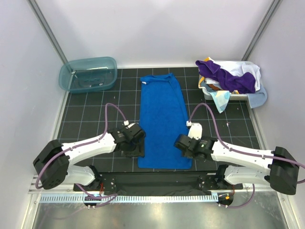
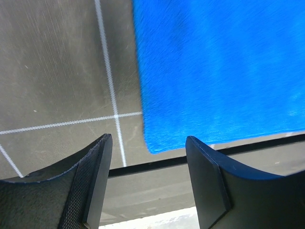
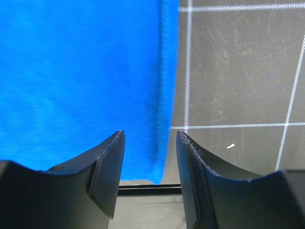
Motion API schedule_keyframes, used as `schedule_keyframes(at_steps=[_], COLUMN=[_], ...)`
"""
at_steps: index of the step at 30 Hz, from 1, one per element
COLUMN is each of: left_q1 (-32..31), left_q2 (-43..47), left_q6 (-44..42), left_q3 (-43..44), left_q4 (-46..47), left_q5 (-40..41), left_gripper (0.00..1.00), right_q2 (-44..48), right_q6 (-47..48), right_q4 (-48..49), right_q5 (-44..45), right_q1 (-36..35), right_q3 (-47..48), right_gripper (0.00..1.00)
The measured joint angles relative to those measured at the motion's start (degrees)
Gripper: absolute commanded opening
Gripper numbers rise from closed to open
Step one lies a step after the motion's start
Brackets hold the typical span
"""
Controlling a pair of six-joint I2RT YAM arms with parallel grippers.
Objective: Fold and stack the towels
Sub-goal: Flatten out the crumpled towel
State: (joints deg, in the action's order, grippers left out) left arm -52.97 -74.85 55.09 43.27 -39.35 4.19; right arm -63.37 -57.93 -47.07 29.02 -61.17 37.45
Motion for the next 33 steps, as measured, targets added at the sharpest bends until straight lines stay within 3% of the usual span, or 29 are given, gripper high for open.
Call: schedule_keyframes(at_steps=[10, 18, 26, 30, 33], left_q1=[0.09, -0.76, -1.46, -1.75, -1.20], left_q2=[-2.58, -4.46, -6.25, -6.64, -6.49], left_q6=[-0.02, 0.33, 1.81, 1.70, 1.25], left_q3=[-4.96, -4.61, -3.74, -2.56, -2.01], left_q4=[4.09, 4.98, 3.69, 0.96, -2.93], left_q5=[-7.08, -9.22, -8.76, -6.56, -4.09], left_gripper=[0.56, 0.38, 0.00, 0.00, 0.00], right_q2=[0.96, 0.39, 0.76, 0.76, 0.70], right_q6=[0.81, 0.66, 0.81, 1.14, 1.46], right_q4=[3.21, 5.11, 6.12, 7.28, 8.33], right_q5=[-2.89, -4.70, -6.88, -8.26, -9.27], right_q1=[1.31, 1.40, 1.42, 1.42, 1.42], right_q3=[-5.60, -7.52, -7.96, -8.55, -8.90], right_gripper=[0.52, 0.44, 0.29, 0.10, 0.05])
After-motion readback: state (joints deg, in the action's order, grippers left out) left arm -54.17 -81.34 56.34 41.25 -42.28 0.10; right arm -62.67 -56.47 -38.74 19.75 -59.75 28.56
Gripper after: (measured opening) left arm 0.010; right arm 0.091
